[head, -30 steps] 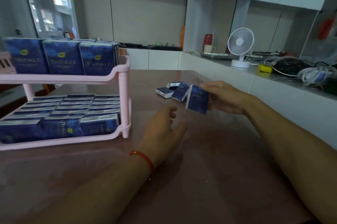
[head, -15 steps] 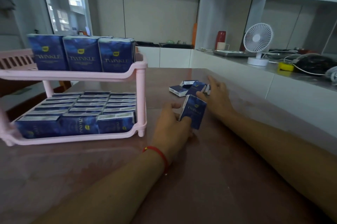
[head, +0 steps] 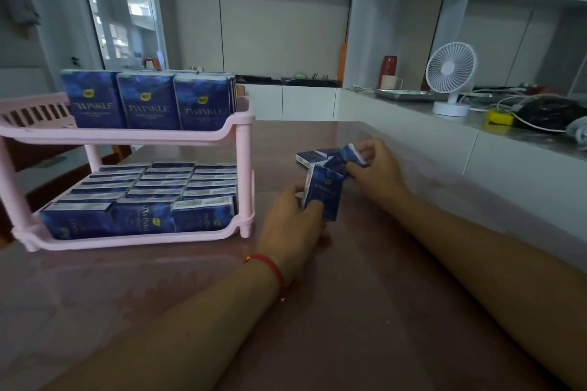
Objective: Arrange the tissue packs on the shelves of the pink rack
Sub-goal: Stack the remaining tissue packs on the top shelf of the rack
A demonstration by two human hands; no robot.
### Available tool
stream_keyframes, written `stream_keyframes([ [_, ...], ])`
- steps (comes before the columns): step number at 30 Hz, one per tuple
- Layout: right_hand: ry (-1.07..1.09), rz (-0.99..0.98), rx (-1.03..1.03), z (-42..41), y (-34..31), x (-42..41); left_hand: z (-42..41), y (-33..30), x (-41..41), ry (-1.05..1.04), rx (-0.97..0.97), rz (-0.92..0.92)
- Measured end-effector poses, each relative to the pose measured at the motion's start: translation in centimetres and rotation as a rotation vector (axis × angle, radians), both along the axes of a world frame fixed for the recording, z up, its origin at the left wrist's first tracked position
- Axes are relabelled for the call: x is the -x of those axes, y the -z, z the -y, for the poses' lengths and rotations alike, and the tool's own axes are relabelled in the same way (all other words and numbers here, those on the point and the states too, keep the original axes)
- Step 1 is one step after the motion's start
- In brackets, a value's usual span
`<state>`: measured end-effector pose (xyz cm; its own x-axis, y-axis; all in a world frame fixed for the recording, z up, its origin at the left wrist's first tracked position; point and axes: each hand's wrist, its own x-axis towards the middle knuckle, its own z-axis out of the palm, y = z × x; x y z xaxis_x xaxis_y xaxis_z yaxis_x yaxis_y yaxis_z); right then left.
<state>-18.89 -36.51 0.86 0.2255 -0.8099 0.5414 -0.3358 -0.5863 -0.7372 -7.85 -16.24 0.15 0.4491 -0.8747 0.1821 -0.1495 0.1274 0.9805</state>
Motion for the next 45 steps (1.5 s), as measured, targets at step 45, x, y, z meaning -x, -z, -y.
stream_keyframes([
  [45,-0.566,0.243,0.267,-25.8,-6.3,-8.8,-22.0,-16.3,-14.4,-0.058,0.013,0.427],
])
